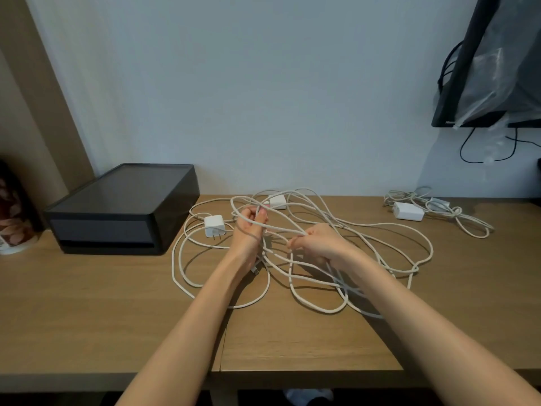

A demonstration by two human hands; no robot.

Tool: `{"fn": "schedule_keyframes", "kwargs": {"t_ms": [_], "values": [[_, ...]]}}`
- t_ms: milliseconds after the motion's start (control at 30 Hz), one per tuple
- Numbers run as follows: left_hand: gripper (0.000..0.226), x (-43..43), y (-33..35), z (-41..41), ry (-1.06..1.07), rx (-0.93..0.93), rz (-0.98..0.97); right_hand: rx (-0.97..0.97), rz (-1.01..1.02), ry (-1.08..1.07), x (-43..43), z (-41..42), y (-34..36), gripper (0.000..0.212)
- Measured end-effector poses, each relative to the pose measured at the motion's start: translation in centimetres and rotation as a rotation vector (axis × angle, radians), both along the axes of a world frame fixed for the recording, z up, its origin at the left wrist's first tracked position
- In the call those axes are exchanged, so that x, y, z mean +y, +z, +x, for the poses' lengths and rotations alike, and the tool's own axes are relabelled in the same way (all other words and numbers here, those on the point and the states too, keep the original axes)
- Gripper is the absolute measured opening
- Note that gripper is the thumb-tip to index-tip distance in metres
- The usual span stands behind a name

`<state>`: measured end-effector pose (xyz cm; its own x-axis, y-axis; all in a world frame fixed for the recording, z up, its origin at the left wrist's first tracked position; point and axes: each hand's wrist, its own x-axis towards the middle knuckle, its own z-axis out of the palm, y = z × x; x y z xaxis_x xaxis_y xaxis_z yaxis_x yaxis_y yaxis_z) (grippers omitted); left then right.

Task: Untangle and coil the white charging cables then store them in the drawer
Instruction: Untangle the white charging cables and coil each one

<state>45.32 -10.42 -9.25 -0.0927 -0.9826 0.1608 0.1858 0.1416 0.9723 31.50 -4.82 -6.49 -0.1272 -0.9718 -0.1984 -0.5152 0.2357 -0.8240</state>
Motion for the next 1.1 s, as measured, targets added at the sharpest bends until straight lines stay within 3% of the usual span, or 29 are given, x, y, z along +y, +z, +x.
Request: {"fn": "schedule_keyframes", "kwargs": {"t_ms": [100,300,400,533,600,700,867,1000,1100], "values": [[0.013,-0.3,0.0,0.5,0.067,-0.031,0.009,0.065,-0.058,0.008,0.3,-1.3,0.8,0.021],[0.012,-0.4,-0.7,1.0,0.127,-0.250,-0.091,-0.159,-0.093,0.159,1.9,-4.5,4.1,0.010],[0.014,-0.7,-0.7,1.0,0.167,-0.233,-0.074,-0.080,-0.082,0.163,2.5,-5.7,5.1,0.003],[0.015,-1.1,-0.8,1.2,0.215,-0.158,0.037,0.023,0.002,0.313,3.3,-6.5,5.9,0.017],[0.013,-1.1,-1.0,1.4,0.210,-0.148,0.082,0.001,-0.062,0.336,3.5,-6.6,5.9,0.022],[0.012,-0.7,-1.3,1.4,0.189,-0.264,0.047,-0.245,-0.315,0.119,2.7,-6.9,5.8,0.026],[0.008,0.1,-1.9,1.5,0.248,-0.684,-0.291,-0.639,-0.659,-0.244,2.6,-8.6,8.1,0.024],[0.012,0.1,-2.0,0.4,0.176,-0.926,-0.360,-0.810,-0.758,-0.358,3.4,-8.8,10.2,0.020],[0.042,0.9,-1.0,-0.9,0.114,-1.089,-0.355,-0.903,-0.764,-0.322,3.7,-8.9,10.8,0.023]]}}
